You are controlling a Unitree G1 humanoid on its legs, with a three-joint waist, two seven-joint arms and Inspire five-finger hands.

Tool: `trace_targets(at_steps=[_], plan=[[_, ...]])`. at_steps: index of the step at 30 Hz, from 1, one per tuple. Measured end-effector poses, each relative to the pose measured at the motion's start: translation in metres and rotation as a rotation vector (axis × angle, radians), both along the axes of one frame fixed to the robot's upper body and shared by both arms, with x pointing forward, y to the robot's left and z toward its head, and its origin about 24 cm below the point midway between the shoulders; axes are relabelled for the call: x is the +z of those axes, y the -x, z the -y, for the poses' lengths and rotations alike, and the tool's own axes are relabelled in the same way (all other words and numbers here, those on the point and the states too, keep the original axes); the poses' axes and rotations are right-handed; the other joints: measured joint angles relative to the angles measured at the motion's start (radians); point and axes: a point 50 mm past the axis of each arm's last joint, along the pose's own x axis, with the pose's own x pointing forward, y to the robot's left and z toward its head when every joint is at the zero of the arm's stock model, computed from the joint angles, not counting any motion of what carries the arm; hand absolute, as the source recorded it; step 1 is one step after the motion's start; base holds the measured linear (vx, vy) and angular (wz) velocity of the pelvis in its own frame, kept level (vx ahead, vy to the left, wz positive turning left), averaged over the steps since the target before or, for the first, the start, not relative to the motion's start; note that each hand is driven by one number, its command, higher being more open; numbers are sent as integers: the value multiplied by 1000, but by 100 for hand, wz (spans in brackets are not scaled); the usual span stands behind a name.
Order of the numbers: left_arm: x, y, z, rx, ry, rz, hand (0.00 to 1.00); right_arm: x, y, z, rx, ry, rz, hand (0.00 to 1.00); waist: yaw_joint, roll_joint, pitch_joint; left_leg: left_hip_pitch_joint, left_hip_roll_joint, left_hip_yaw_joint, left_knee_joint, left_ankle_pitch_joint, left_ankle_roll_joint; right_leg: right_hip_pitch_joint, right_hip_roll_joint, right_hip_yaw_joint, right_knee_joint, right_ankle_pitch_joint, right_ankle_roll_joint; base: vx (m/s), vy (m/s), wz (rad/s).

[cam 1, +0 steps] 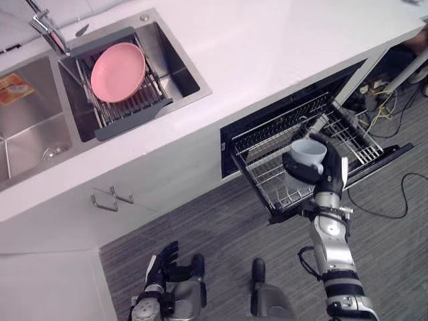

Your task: Walk over to the sink, pick up the cup, carry it to the dishwasher, place the cup inside the dishwasher, then close the dishwasher door

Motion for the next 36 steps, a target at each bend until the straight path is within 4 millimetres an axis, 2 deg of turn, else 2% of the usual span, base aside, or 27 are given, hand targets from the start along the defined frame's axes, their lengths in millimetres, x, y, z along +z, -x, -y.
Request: trace_targets(at_steps=[7, 12, 24, 25, 36], plan=[[5, -10, 0, 21, -17, 35, 90, 10, -25, 1, -3, 34, -28, 30, 14, 2, 40, -38, 0, -2, 14, 1, 1, -38, 0, 1, 14, 0, -1, -14, -2, 0], [7, -13, 0, 34, -11, 56, 90, 5, -33, 3, -16, 69, -94, 30, 24, 4, 55, -56, -1, -5, 14, 1, 1, -53, -2, 1, 14, 0, -1, 0, 0, 0], [17, -25, 4, 69, 10, 132, 90, 8, -49, -5, -3, 128, -137, 30, 44, 14, 97, -97, -2, -21, 20, 7, 0, -89, -1, -11, 28, -2, -5, -4, -5, 2], [18, -26, 4, 71, 11, 135, 90, 6, -50, -4, -5, 126, -150, 90, 48, 14, 97, -96, -2, -22, 20, 8, 0, -89, -1, -11, 29, -3, -6, 5, -11, 4], [20, -28, 6, 83, 12, 150, 90, 6, -52, -11, -21, 122, -153, 90, 60, 15, 97, -88, 0, -27, -13, 36, -6, -100, 2, -15, 42, -5, -9, -6, -4, 0]])
